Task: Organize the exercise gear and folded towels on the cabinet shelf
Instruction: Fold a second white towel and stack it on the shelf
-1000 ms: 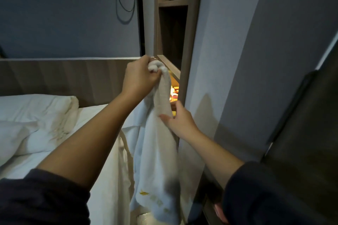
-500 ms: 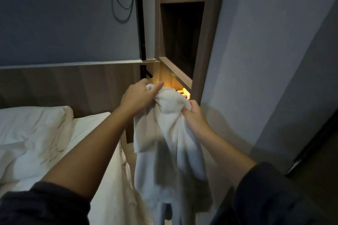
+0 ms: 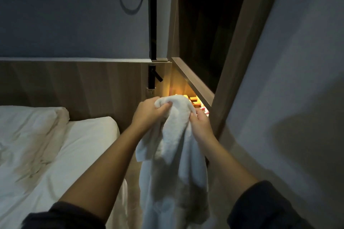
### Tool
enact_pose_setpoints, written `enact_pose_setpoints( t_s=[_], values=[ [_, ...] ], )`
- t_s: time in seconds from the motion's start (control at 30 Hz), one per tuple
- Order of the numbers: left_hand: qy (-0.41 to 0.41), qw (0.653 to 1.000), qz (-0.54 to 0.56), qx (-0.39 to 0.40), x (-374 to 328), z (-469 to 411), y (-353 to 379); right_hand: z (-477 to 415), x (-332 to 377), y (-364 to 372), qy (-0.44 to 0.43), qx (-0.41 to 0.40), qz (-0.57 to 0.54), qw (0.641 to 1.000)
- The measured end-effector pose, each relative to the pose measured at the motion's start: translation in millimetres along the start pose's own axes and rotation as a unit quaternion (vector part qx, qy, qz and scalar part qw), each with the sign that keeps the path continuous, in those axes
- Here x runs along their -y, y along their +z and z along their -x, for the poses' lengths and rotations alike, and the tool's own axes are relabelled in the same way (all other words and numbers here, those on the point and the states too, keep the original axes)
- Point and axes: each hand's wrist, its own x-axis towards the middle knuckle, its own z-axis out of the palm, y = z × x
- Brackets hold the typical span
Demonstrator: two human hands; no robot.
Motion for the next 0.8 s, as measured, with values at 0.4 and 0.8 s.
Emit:
enact_pose_setpoints(
  t_s=[0.4, 0.8],
  values=[
    [-0.108, 0.992, 0.06, 0.02, 58.8, -120.8, 31.5, -145.8, -14.7, 34.6, 0.057, 0.016, -0.029, 0.998],
    [-0.147, 0.971, 0.134, 0.135, 143.0, -292.7, 88.5, -296.9, -37.3, 81.2, 0.129, -0.096, -0.021, 0.987]
  ],
)
